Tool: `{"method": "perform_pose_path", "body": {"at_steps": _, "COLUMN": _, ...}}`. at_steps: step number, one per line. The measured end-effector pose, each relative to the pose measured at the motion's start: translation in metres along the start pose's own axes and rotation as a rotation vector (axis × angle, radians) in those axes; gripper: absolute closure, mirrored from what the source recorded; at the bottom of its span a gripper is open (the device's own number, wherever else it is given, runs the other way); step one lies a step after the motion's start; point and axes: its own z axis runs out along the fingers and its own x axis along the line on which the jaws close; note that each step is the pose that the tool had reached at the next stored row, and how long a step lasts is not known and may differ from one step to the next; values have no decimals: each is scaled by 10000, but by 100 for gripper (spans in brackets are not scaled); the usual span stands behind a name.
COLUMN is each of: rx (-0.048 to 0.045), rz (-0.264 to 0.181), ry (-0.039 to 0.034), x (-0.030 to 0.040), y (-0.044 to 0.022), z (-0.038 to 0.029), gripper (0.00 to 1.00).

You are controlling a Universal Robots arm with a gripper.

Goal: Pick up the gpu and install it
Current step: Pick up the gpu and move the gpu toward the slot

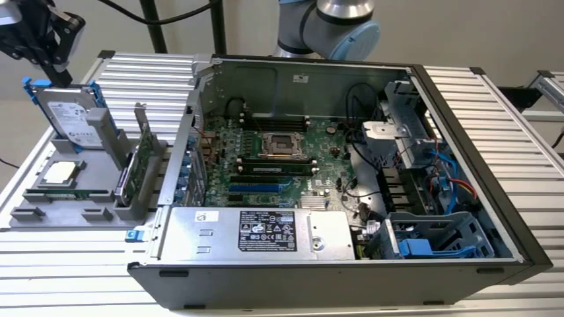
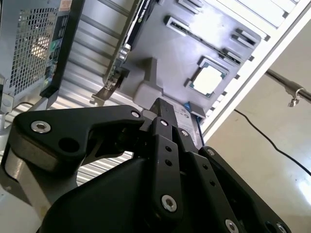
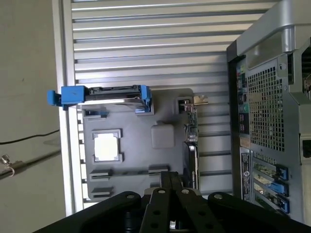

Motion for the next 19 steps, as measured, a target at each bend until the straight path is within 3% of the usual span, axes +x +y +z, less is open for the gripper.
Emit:
{"method": "perform_pose_path", "body": {"at_steps": 7, "rx": 0, "rz": -1, "ry": 0, "x": 17, "y": -1, "z": -1, "gripper": 100}}
{"method": "perform_pose_path", "body": {"at_steps": 19, "rx": 0, "rz": 0, "ry": 0, "x": -13, "y": 0, "z": 1, "gripper": 100}}
